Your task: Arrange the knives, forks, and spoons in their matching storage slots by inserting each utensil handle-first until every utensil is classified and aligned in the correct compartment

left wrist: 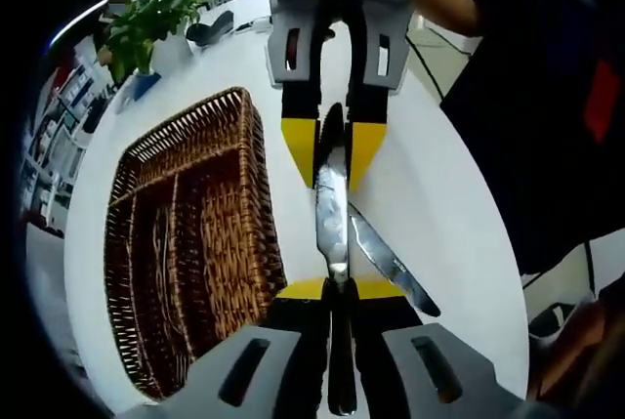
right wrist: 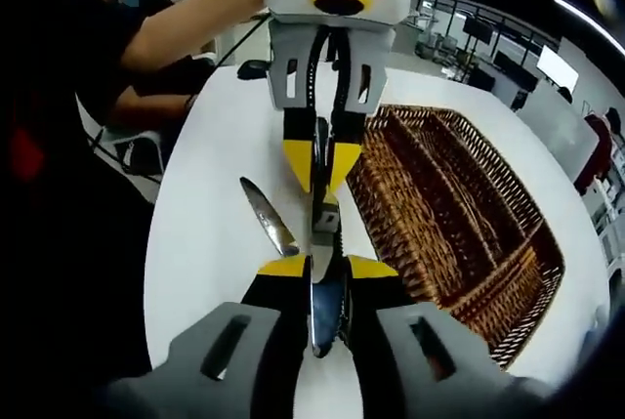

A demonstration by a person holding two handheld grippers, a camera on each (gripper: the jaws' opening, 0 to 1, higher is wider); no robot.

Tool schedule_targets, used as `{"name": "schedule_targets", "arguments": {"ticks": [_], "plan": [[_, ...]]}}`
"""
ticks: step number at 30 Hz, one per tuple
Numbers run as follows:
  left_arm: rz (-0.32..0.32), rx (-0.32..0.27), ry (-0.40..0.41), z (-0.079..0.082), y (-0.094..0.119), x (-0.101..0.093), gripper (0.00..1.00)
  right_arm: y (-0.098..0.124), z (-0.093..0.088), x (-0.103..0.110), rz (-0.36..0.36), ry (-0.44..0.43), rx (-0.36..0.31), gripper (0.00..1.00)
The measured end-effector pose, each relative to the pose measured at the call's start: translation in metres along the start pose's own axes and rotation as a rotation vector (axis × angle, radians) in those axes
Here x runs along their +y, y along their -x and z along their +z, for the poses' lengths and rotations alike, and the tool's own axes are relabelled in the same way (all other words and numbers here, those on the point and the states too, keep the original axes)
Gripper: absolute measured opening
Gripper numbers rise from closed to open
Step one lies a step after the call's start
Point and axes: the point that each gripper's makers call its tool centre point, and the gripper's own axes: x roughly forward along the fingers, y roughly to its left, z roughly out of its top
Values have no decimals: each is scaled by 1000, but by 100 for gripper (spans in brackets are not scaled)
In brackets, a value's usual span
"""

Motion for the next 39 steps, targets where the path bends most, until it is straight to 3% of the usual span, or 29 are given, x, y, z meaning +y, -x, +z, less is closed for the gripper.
{"name": "schedule_targets", "arguments": {"ticks": [14, 25, 39], "plan": [[54, -18, 27, 5, 26, 38, 7, 12, 22, -43, 1, 75, 10, 11], [51, -54, 84, 2, 21, 58, 7, 8, 19, -65, 42, 105, 65, 11], [-16, -64, 200, -20, 0, 67, 7, -19, 11, -77, 149, 138, 168, 11]]}}
